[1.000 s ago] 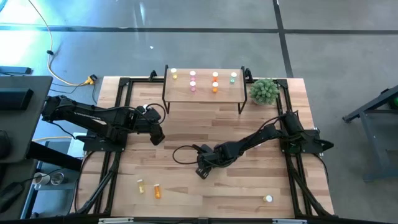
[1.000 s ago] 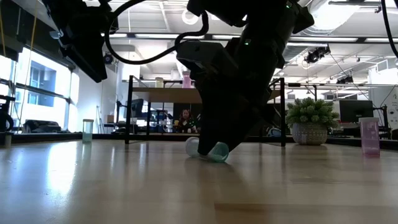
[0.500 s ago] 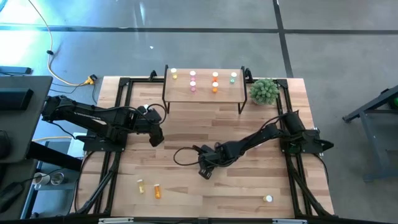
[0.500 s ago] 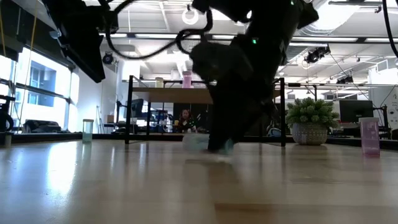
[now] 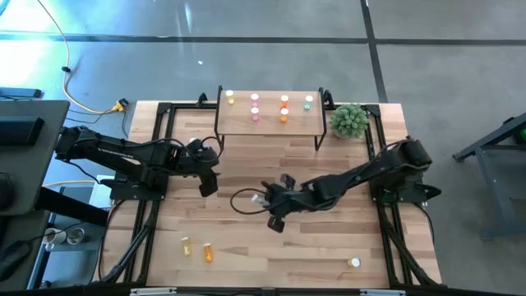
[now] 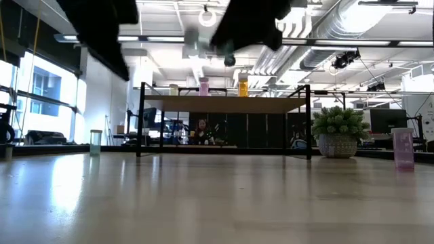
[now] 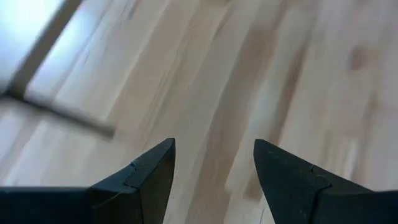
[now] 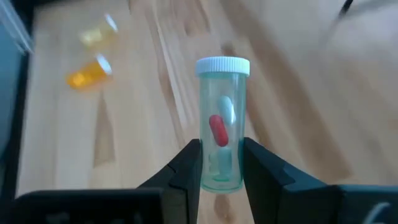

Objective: Pick and place medicine bottles onto shelf by color
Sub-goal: Put the bottom blue pill bottle on the shelf aligned with the other blue pill bottle

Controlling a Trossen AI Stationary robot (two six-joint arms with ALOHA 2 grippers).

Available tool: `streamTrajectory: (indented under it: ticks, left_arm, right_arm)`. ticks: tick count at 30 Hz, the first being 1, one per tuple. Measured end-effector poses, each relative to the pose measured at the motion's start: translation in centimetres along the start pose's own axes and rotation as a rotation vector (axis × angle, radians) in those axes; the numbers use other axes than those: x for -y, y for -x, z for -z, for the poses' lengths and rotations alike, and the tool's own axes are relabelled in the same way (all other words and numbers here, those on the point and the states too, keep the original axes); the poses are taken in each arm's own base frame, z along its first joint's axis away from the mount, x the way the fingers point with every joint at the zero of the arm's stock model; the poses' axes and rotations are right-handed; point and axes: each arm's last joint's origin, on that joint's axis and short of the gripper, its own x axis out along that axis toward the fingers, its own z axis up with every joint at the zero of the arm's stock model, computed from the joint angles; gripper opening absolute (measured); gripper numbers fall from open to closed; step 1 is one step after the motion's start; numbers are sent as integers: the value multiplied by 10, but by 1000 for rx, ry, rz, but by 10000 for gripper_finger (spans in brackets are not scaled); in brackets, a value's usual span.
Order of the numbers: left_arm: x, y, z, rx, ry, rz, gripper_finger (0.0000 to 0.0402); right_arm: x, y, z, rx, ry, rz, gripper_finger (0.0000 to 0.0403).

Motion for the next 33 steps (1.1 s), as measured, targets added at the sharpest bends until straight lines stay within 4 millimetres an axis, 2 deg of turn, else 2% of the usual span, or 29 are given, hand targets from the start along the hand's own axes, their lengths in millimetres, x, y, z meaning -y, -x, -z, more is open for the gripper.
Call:
streamTrajectory:
  ticks: [7,14,18,24,33]
  left_arm:
    - [12,5,-29,296,-162,138,209]
    - [18,22,-60,649,-152,208,209]
    - [19,32,-71,802,-130,223,209]
    - [25,35,-83,943,-156,322,209]
    - [42,16,-96,1059,-213,399,209]
  right_arm:
    - [7,55,-26,175,129,20,84]
    - [19,109,-48,356,227,-7,84]
    - [24,131,-57,453,284,-15,84]
    - [25,146,-68,575,361,-14,84]
    - [28,144,-76,637,387,-37,84]
